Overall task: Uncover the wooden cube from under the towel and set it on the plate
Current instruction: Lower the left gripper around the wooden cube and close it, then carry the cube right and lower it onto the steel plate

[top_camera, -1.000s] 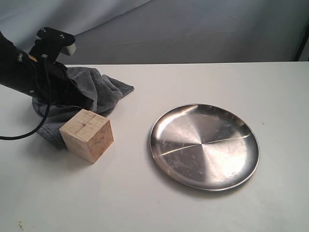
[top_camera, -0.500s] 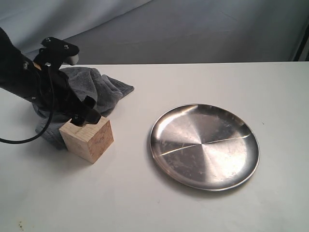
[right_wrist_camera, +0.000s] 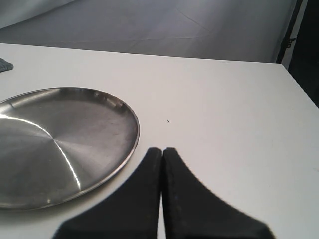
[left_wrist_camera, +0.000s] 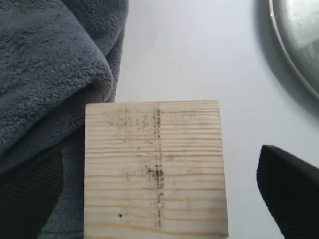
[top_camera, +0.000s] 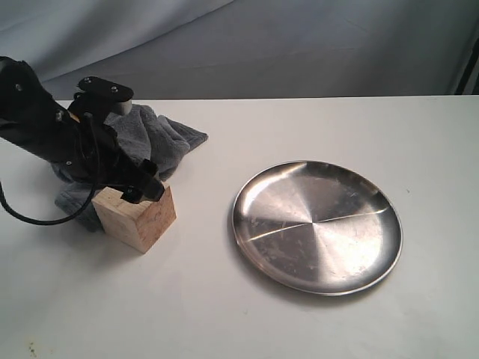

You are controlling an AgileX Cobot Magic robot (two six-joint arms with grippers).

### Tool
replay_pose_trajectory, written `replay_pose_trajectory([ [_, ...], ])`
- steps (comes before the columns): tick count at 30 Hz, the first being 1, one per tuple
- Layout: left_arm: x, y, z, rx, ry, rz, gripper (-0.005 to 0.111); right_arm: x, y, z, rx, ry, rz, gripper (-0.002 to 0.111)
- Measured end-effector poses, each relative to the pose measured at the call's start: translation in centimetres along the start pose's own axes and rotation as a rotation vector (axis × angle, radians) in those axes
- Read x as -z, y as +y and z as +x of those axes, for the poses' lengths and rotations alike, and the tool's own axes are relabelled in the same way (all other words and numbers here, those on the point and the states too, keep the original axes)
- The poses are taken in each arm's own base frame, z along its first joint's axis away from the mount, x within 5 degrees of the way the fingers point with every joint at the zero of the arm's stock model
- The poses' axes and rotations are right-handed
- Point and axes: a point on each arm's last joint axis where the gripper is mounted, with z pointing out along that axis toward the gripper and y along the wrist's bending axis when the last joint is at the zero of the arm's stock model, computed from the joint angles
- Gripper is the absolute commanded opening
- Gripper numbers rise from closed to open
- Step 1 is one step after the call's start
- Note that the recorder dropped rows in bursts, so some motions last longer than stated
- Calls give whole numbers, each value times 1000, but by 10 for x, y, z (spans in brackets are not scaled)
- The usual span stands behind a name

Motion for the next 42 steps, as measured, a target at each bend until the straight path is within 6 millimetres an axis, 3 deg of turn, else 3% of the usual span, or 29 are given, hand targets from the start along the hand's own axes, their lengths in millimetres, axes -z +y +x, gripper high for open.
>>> replay_pose_trajectory([
  [4, -4, -1, 1, -25, 11, -2, 104, 0, 0, 0, 0, 0, 0, 0],
  [9, -35, 1, 10, -27, 88, 12, 104, 0, 0, 0, 0, 0, 0, 0],
  [12, -43, 3, 11, -18, 86, 7, 104, 0, 0, 0, 0, 0, 0, 0],
  [14, -43, 3, 10, -14, 76, 6, 96, 0, 0, 0, 0, 0, 0, 0],
  [16, -43, 3, 10, -13, 76, 6, 68, 0, 0, 0, 0, 0, 0, 0],
  [17, -43, 3, 10, -13, 73, 4, 42, 0, 0, 0, 0, 0, 0, 0],
  [19, -43, 3, 10, -12, 73, 5, 1, 0, 0, 0, 0, 0, 0, 0],
  [28, -36, 0, 12, -20, 107, 29, 0, 0, 0, 0, 0, 0, 0, 0],
  [37, 20, -10, 0, -43, 0, 34, 0, 0, 0, 0, 0, 0, 0, 0],
  [42, 37, -20, -4, -72, -58, 104, 0, 0, 0, 0, 0, 0, 0, 0],
])
